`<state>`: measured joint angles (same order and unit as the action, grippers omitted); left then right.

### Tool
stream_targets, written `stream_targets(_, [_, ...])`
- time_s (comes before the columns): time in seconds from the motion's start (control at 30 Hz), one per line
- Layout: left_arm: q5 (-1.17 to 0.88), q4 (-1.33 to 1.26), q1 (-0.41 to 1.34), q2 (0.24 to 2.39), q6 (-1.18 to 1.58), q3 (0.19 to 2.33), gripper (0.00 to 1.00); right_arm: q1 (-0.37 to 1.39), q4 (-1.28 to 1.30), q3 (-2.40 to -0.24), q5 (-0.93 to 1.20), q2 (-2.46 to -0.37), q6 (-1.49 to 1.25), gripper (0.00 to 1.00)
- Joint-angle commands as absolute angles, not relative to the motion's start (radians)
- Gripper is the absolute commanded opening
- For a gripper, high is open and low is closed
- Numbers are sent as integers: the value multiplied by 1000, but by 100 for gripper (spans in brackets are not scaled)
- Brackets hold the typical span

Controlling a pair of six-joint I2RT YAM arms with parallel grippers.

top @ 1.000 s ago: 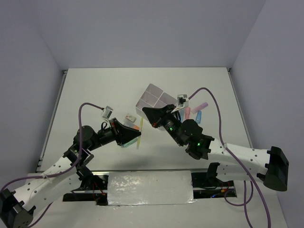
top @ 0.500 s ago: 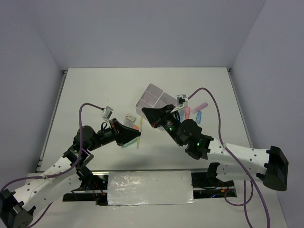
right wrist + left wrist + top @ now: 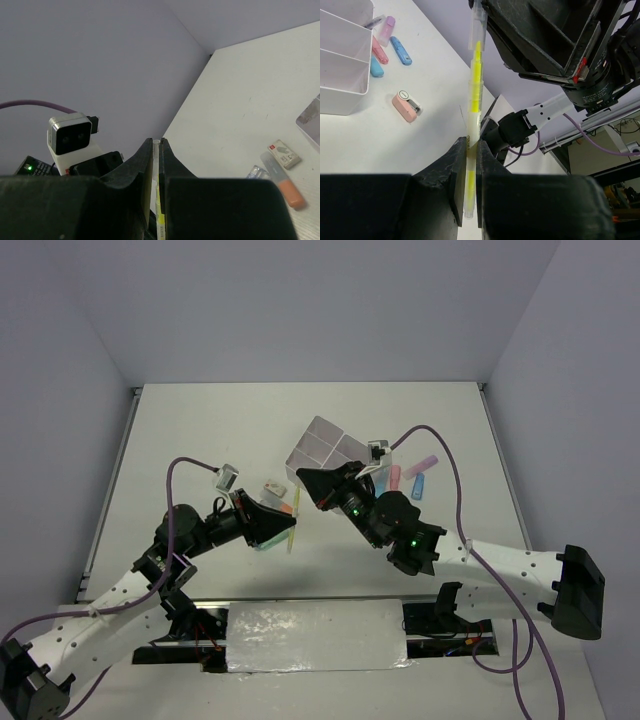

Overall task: Sort the stationery into containers
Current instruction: Close the pen cap on the pen.

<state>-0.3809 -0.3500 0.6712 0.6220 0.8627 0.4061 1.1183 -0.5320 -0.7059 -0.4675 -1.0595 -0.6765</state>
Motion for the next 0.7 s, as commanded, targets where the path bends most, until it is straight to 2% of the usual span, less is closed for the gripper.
stream_targets(0.0, [-364, -388, 676, 603, 838, 456, 0, 1131, -549, -709, -479, -1060, -652, 0])
stream_targets(0.67, [-339, -411, 676, 606, 807, 489, 0, 1143, -509, -703, -488, -1072, -638, 0])
